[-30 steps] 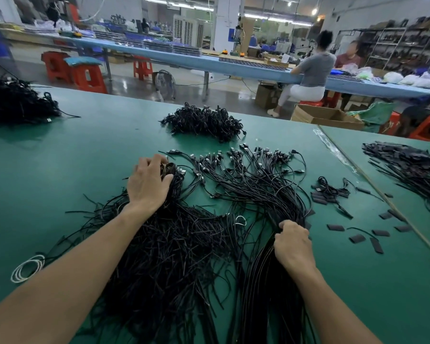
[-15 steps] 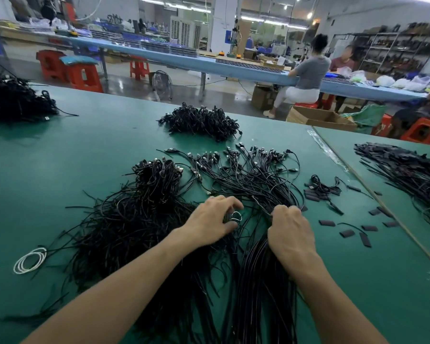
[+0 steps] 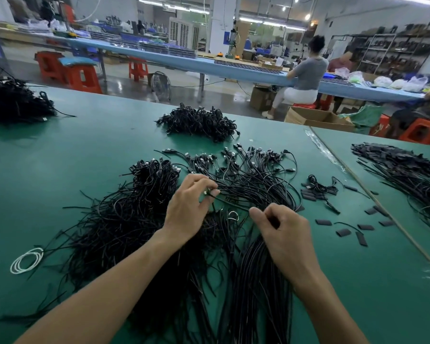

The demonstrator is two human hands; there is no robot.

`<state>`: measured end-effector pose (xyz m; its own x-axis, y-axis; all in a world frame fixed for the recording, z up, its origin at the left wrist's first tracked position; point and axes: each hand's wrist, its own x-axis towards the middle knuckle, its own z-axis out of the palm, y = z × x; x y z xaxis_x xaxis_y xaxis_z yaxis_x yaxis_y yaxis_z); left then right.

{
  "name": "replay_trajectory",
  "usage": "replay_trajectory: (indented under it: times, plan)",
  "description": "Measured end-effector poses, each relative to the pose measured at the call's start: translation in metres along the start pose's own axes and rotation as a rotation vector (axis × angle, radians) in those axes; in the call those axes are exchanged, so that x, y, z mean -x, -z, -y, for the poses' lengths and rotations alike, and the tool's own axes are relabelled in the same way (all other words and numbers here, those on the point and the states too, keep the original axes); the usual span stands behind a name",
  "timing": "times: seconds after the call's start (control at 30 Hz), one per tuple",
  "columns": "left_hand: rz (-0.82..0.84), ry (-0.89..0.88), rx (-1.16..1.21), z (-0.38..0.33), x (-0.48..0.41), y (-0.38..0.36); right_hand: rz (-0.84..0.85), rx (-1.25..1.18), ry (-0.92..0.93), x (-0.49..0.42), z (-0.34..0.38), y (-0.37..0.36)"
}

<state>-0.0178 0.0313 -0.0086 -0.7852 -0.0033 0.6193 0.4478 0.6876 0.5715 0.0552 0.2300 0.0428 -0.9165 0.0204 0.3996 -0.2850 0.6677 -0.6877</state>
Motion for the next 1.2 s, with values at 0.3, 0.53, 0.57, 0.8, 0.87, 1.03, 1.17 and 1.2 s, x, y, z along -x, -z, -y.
replay_trajectory:
  times: [0.3,0.53,0.57,0.8,0.87,1.03,1.17,1.2]
  plan:
    - [0.041,-0.221,0.000,-0.025,0.005,0.008,-0.225,-0.008,-0.053,-0.010,-0.025,0.010]
    - [-0.025,-0.182,0.077,-0.041,0.003,0.023,-0.249,-0.106,-0.231,-0.012,-0.046,0.009]
    - [-0.065,-0.173,0.042,-0.039,0.002,0.025,-0.273,-0.118,-0.235,-0.012,-0.048,0.010]
    - [-0.165,-0.045,-0.065,-0.031,-0.007,0.039,-0.086,0.046,-0.239,-0.014,-0.053,0.016]
    - [-0.152,-0.169,-0.093,-0.039,-0.007,0.038,0.106,0.221,-0.222,-0.012,-0.046,0.013]
    - [0.073,-0.365,-0.219,-0.057,0.001,0.027,0.213,-0.080,0.014,-0.007,-0.001,-0.001]
    - [0.221,-0.282,-0.267,-0.056,0.008,0.020,0.232,-0.163,-0.066,-0.003,0.013,-0.006]
    - [0.235,-0.288,-0.230,-0.056,0.009,0.020,0.231,-0.099,-0.058,-0.002,0.011,-0.006]
